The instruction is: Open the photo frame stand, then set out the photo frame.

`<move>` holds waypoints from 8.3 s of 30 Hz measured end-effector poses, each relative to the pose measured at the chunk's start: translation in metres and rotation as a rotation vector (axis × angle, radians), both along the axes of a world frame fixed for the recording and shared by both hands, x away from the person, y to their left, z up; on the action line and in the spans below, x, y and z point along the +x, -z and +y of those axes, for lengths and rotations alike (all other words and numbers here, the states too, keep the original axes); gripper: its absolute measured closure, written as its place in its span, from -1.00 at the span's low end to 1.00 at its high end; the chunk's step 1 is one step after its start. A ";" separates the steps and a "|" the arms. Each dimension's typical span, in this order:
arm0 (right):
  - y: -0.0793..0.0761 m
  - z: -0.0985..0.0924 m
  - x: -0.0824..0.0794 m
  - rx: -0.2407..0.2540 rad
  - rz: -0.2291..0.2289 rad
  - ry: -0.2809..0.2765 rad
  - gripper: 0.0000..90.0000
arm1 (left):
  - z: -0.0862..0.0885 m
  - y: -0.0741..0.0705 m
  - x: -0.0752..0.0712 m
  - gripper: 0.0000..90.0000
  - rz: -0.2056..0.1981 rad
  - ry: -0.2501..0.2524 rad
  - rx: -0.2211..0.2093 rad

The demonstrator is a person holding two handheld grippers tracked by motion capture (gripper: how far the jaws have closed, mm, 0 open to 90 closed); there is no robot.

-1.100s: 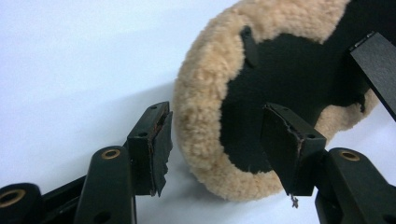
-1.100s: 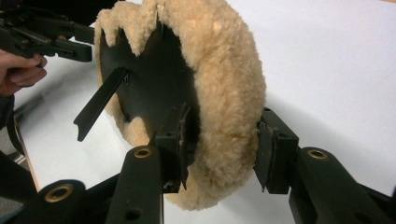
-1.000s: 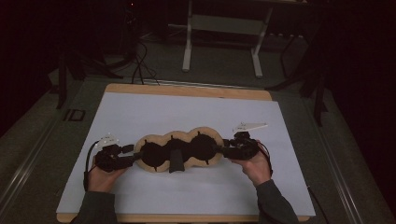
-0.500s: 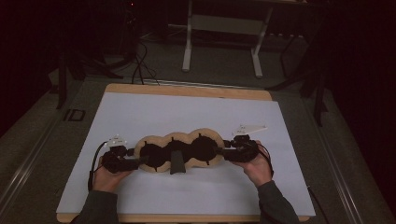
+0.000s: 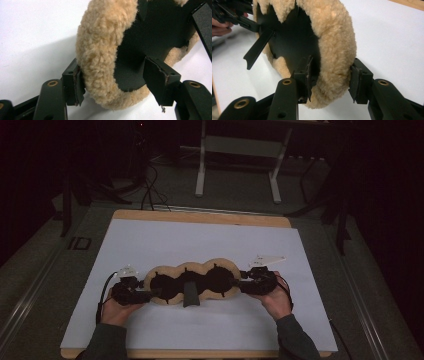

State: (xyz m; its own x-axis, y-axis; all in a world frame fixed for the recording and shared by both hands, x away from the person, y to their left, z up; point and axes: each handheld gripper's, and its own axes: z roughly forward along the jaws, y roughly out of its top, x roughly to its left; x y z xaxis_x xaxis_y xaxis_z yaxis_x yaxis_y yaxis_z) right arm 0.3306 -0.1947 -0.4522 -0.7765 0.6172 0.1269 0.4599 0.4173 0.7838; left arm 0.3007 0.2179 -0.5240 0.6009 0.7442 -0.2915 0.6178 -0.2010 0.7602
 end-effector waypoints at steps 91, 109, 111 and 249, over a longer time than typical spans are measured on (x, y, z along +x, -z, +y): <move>0.048 -0.034 -0.003 0.005 0.004 0.113 -0.07 | -0.040 -0.019 -0.006 0.03 -0.232 0.000 0.132; 0.052 -0.032 -0.017 -0.010 -0.032 0.137 -0.10 | -0.039 -0.020 -0.017 -0.01 -0.222 0.018 0.140; 0.052 -0.031 -0.018 -0.015 -0.036 0.137 -0.10 | -0.039 -0.020 -0.018 -0.01 -0.219 0.019 0.139; 0.048 -0.002 -0.019 -0.006 -0.019 0.234 1.00 | -0.024 -0.025 -0.038 1.00 -0.214 -0.012 0.041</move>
